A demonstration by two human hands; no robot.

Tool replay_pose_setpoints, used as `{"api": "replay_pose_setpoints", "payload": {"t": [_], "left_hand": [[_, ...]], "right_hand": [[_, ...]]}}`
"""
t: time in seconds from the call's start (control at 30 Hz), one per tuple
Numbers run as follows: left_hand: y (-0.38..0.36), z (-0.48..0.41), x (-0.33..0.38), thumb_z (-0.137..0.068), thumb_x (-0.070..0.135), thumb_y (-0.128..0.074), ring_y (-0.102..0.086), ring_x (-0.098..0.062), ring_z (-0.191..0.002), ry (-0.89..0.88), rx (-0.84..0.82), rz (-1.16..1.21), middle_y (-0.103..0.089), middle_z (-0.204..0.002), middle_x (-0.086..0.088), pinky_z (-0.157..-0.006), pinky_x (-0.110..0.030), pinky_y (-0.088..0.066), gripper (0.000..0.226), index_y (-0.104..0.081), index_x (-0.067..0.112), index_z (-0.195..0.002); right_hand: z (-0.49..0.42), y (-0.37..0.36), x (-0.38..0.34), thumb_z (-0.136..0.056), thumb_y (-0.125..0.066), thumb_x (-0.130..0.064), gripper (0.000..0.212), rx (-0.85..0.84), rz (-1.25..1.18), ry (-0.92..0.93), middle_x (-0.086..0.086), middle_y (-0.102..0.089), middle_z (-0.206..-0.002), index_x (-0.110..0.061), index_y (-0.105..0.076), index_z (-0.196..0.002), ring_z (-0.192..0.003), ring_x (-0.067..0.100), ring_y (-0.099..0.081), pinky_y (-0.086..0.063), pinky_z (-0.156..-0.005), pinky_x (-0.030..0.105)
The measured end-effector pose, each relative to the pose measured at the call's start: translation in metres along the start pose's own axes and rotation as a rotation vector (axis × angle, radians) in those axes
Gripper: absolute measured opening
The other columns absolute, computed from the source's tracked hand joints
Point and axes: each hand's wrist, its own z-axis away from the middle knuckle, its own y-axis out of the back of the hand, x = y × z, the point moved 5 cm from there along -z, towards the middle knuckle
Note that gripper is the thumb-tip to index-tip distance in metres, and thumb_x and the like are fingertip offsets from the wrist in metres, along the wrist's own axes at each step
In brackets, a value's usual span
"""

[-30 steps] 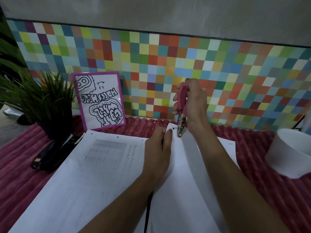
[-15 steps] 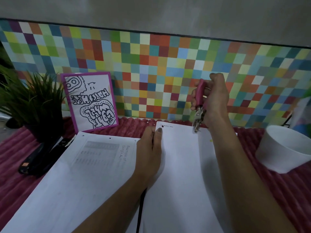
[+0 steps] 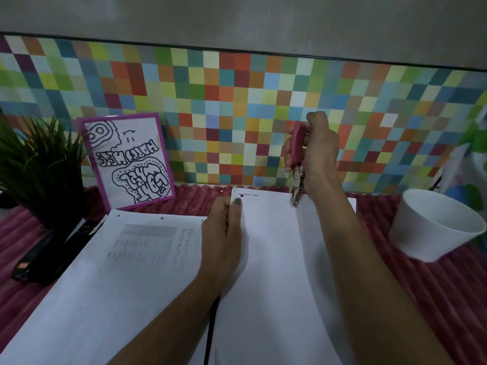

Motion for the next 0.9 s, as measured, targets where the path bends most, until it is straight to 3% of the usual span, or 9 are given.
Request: {"api": "replay_pose_setpoints", "payload": {"t": [0.5,0.6,0.67,0.7,0.77,0.83,0.9], "left_hand": [[-0.001,0.001,-0.001,-0.099,0.032,-0.046,-0.037,-0.004,-0.051,0.046,-0.02,0.001,-0.035,-0.053,0.007,-0.056,-0.035,-0.034,0.037,-0.034,0.023,-0.065],[-0.001,0.0,-0.001,-0.099,0.031,-0.045,-0.042,-0.003,-0.053,0.073,-0.026,-0.028,-0.042,-0.056,0.007,-0.056,-0.03,-0.035,0.032,-0.038,0.025,-0.068],[-0.002,-0.002,0.009,-0.098,0.031,-0.046,-0.053,0.001,-0.067,0.05,-0.049,-0.098,-0.06,-0.078,0.009,-0.065,-0.022,-0.043,0.012,-0.05,0.026,-0.087],[-0.002,-0.003,0.018,-0.097,0.029,-0.048,-0.057,0.0,-0.084,-0.021,-0.047,-0.173,-0.064,-0.097,0.01,-0.077,-0.02,-0.046,0.009,-0.053,0.025,-0.104],[-0.006,-0.006,0.046,-0.095,0.029,-0.051,-0.055,-0.014,-0.113,-0.36,-0.035,-0.391,-0.059,-0.122,0.002,-0.1,-0.035,-0.043,0.033,-0.051,0.017,-0.125],[-0.023,-0.007,0.068,-0.095,0.032,-0.049,-0.049,-0.022,-0.126,-0.606,-0.134,-0.667,-0.057,-0.131,-0.004,-0.112,-0.054,-0.028,0.039,-0.051,0.013,-0.129],[-0.043,-0.014,0.074,-0.098,0.033,-0.044,-0.047,-0.02,-0.127,-0.549,-0.36,-0.872,-0.056,-0.13,-0.001,-0.116,-0.059,-0.007,0.032,-0.05,0.019,-0.127]], "right_hand": [[0.004,0.002,0.003,-0.084,-0.041,-0.023,0.027,0.057,0.034,0.085,0.02,-0.047,-0.058,-0.003,-0.055,-0.072,-0.041,0.025,-0.037,-0.032,-0.041,0.03],[0.004,0.001,0.003,-0.08,-0.043,-0.023,0.026,0.038,0.039,0.081,0.021,-0.049,-0.061,-0.002,-0.056,-0.075,-0.043,0.025,-0.037,-0.032,-0.04,0.029],[0.005,-0.001,0.002,-0.077,-0.043,-0.025,0.027,0.036,0.059,0.078,0.021,-0.05,-0.063,-0.002,-0.057,-0.075,-0.044,0.026,-0.038,-0.032,-0.041,0.029],[0.005,-0.002,0.001,-0.076,-0.043,-0.026,0.028,0.036,0.071,0.08,0.021,-0.049,-0.063,-0.002,-0.057,-0.074,-0.044,0.026,-0.038,-0.032,-0.041,0.029],[0.005,-0.004,0.001,-0.075,-0.043,-0.027,0.028,0.029,0.079,0.09,0.022,-0.048,-0.062,-0.002,-0.057,-0.071,-0.042,0.025,-0.038,-0.032,-0.04,0.028],[0.006,-0.006,0.0,-0.077,-0.043,-0.025,0.029,0.015,0.082,0.109,0.022,-0.048,-0.059,-0.002,-0.056,-0.067,-0.039,0.024,-0.038,-0.032,-0.04,0.028],[0.006,-0.005,0.0,-0.078,-0.044,-0.026,0.031,0.015,0.1,0.119,0.022,-0.05,-0.058,-0.001,-0.057,-0.065,-0.04,0.024,-0.039,-0.035,-0.041,0.03]]}}
